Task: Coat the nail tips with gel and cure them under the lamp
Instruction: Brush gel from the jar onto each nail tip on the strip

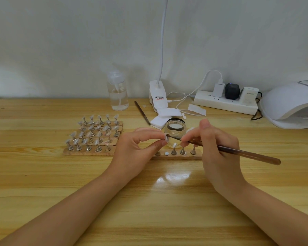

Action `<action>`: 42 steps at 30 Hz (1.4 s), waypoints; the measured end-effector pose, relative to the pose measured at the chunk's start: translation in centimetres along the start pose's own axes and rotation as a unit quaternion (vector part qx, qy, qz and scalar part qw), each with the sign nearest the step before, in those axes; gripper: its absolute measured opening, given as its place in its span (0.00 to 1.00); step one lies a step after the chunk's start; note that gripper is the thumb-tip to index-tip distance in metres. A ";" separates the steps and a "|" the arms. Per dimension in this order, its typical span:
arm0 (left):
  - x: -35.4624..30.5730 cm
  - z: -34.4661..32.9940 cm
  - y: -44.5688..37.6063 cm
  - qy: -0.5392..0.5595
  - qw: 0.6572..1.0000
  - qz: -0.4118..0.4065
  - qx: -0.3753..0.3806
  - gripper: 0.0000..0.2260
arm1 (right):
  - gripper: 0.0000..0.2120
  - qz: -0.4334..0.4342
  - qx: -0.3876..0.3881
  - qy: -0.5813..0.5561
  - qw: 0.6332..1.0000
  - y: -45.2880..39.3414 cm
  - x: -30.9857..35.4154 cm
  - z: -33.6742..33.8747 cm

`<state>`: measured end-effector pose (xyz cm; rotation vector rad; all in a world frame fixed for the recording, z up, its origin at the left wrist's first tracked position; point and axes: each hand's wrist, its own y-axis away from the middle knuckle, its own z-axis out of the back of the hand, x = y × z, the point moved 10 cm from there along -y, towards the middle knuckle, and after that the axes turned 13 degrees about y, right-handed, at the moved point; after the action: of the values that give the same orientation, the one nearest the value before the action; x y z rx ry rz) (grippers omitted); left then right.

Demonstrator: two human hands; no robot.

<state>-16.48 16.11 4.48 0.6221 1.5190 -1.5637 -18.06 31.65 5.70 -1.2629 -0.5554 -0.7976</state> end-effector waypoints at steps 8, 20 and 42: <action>-0.4 -0.3 0.0 0.014 1.000 -0.005 0.013 0.06 | 0.21 0.014 0.024 -0.025 0.999 0.4 0.3 -0.4; 1.4 -0.4 0.2 0.017 0.996 0.086 0.019 0.06 | 0.23 -0.027 -0.069 -0.019 0.997 -0.5 -1.7 2.3; 2.6 -1.3 0.0 -0.034 0.991 0.120 0.055 0.09 | 0.23 -0.060 -0.065 -0.015 0.996 -0.8 -3.3 2.0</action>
<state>-18.11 16.78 2.10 0.7759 1.2628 -1.4757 -20.63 34.25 4.18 -1.3734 -0.6164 -0.9283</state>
